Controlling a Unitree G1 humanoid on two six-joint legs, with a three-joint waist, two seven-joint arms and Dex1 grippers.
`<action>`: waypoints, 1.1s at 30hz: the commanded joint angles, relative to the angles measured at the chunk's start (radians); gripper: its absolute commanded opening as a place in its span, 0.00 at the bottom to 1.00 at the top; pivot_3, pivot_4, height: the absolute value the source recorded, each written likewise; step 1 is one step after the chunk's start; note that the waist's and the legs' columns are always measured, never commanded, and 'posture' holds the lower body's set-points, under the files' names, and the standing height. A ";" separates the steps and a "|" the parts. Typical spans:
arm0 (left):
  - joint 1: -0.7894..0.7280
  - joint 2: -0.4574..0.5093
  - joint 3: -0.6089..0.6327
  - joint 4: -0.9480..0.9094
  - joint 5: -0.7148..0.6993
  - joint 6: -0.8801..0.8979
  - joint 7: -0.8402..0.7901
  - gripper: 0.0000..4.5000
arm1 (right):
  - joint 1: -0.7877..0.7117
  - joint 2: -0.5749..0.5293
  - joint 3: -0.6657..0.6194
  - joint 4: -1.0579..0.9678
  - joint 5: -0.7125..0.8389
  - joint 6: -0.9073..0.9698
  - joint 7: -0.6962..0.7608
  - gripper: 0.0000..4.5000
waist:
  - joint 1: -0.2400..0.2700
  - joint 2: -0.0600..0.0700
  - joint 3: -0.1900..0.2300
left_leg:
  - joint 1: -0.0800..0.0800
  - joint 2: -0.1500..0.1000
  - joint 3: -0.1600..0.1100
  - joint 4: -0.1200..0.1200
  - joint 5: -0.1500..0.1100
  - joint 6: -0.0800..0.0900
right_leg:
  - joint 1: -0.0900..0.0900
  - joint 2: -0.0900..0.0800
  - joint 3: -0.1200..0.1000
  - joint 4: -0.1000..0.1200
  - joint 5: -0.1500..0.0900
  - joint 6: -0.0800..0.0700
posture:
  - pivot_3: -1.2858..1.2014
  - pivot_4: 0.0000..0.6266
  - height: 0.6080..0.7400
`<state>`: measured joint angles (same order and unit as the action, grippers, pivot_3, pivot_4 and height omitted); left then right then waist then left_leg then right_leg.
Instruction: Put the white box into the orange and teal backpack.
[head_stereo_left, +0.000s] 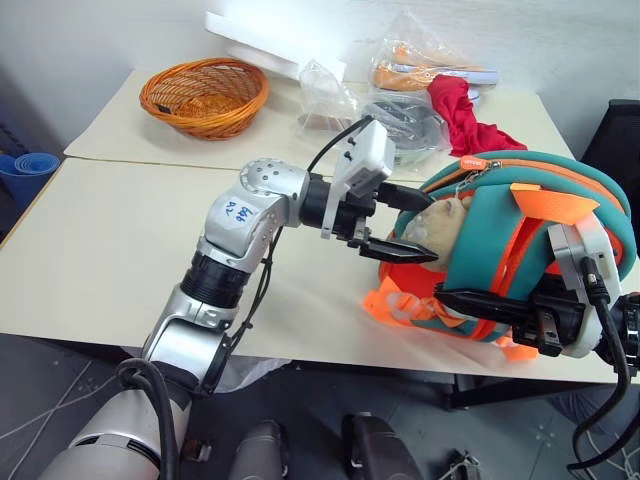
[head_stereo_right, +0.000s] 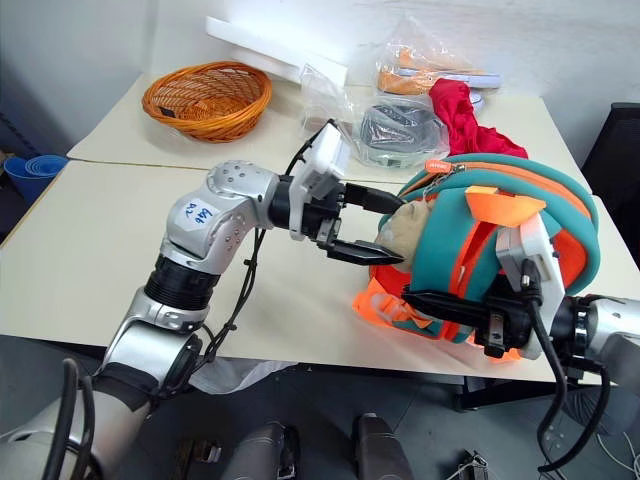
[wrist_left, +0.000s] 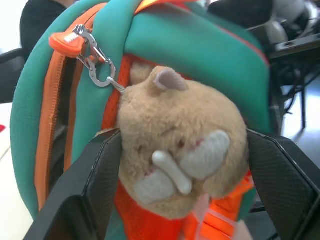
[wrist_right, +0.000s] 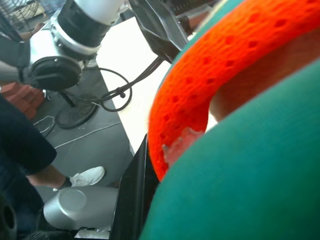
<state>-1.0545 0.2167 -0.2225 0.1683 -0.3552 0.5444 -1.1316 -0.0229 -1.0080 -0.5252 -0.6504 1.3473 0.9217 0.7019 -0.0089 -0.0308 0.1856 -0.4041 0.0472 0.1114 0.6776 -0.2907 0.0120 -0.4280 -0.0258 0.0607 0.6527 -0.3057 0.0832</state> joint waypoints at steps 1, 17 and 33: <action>-0.021 -0.013 0.012 0.013 0.004 -0.022 0.027 0.66 | 0.011 0.008 -0.054 -0.043 0.054 -0.025 -0.022 0.00 | 0.002 0.000 0.000 | 0.000 0.000 0.000 0.000 0.000 0.000 | 0.000 0.000 0.000 0.000 0.000 0.000 | 0.52 0.24 1.00; -0.099 0.292 0.061 0.233 0.060 -0.230 -0.218 0.06 | 0.224 0.063 -0.210 -0.050 0.022 -0.060 -0.031 0.00 | -0.011 0.000 0.000 | 0.000 0.000 0.000 0.000 0.000 0.000 | 0.000 0.001 -0.001 0.000 0.000 0.000 | 0.52 0.24 1.00; 0.082 0.045 -0.188 0.465 0.485 -0.834 0.070 0.06 | 0.246 0.109 -0.182 0.041 -0.172 -0.160 -0.001 0.00 | 0.011 0.000 -0.001 | -0.002 -0.002 0.001 0.004 -0.004 0.006 | 0.001 -0.001 0.000 -0.003 0.001 0.002 | 0.52 0.24 1.00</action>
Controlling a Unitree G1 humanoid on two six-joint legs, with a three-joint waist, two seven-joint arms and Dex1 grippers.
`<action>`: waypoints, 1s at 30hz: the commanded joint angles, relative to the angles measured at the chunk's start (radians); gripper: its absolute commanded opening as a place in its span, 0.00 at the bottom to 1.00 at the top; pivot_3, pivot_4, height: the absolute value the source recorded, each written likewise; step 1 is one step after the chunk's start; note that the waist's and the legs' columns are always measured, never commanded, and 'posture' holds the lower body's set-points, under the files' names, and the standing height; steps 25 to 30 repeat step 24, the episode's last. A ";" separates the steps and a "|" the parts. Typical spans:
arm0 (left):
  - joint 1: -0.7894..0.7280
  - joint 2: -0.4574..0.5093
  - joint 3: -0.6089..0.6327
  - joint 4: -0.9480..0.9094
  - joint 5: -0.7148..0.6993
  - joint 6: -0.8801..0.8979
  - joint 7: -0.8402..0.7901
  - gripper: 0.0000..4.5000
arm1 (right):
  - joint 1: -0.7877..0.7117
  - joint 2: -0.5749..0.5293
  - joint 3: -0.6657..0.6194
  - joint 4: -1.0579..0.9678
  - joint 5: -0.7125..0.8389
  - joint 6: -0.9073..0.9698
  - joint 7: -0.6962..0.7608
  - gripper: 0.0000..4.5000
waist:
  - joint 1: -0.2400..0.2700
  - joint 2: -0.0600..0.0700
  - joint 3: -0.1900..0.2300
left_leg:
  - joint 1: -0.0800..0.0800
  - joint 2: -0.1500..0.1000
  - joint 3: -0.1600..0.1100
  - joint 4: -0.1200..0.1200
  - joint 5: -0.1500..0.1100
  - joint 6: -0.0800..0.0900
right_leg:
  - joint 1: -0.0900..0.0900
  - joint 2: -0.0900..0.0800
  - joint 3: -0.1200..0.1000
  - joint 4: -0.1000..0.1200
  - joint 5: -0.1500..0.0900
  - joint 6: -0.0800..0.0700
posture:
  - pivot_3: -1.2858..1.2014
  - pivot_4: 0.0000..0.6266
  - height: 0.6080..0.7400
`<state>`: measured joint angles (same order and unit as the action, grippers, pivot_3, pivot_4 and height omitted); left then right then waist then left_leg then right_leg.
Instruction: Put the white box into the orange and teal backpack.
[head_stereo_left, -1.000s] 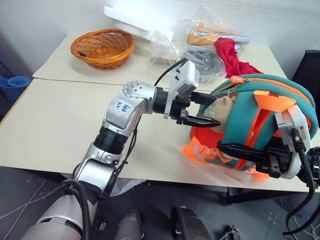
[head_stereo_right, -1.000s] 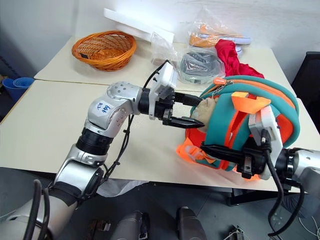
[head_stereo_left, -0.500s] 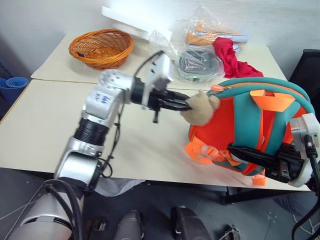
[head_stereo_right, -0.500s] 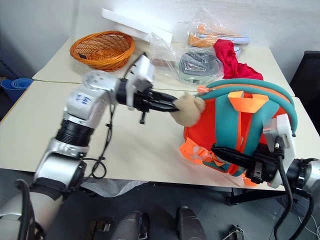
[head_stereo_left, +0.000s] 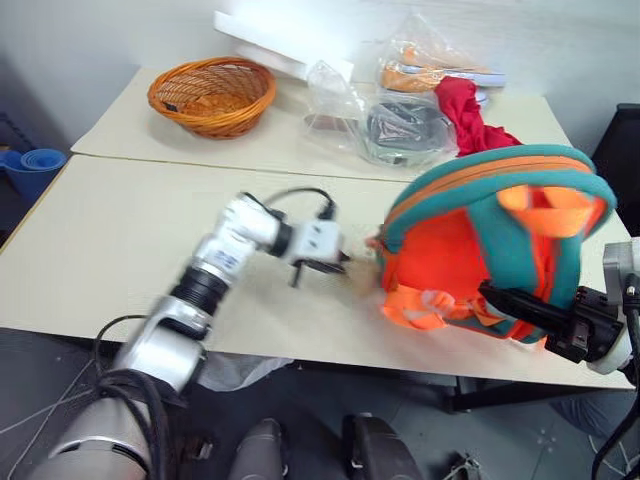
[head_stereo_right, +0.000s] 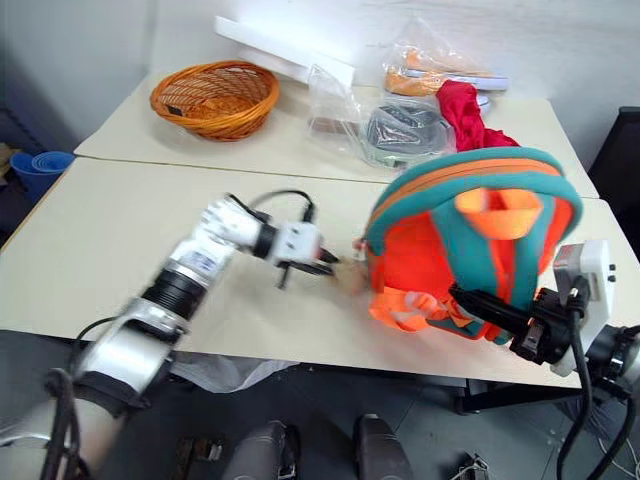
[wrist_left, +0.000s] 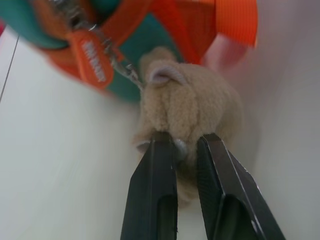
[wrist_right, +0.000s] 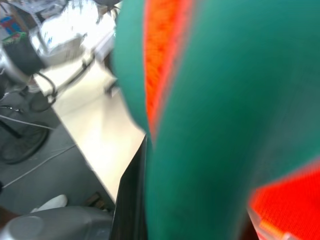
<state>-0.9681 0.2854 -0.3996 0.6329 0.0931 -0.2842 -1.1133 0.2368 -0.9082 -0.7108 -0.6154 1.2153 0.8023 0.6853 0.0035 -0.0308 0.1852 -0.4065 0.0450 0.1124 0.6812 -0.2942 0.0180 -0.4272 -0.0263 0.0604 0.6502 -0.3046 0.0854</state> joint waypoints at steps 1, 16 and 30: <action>-0.005 -0.027 0.002 0.000 0.028 0.014 0.053 0.06 | -0.016 0.008 0.012 0.013 -0.068 -0.049 0.018 0.00 | -0.003 0.000 0.000 | 0.001 0.000 0.001 0.000 0.000 0.000 | 0.000 0.000 0.001 0.000 0.000 0.000 | 0.52 0.24 1.00; 0.043 0.465 0.417 -0.233 -0.510 0.856 -0.389 0.99 | 0.323 -0.231 -0.539 0.543 -0.354 0.018 0.599 1.00 | -0.018 0.001 0.000 | 0.004 0.002 0.003 -0.002 -0.001 -0.001 | 0.000 0.002 -0.004 0.001 -0.001 -0.001 | 0.52 0.24 1.00; 0.117 0.479 0.462 -0.336 -0.490 0.828 -0.232 0.99 | 0.219 -0.115 -0.492 0.541 -0.445 -0.062 0.480 1.00 | -0.025 0.000 -0.001 | 0.005 0.002 0.003 -0.002 -0.002 -0.002 | 0.002 -0.001 -0.003 0.000 -0.001 0.000 | 0.52 0.24 1.00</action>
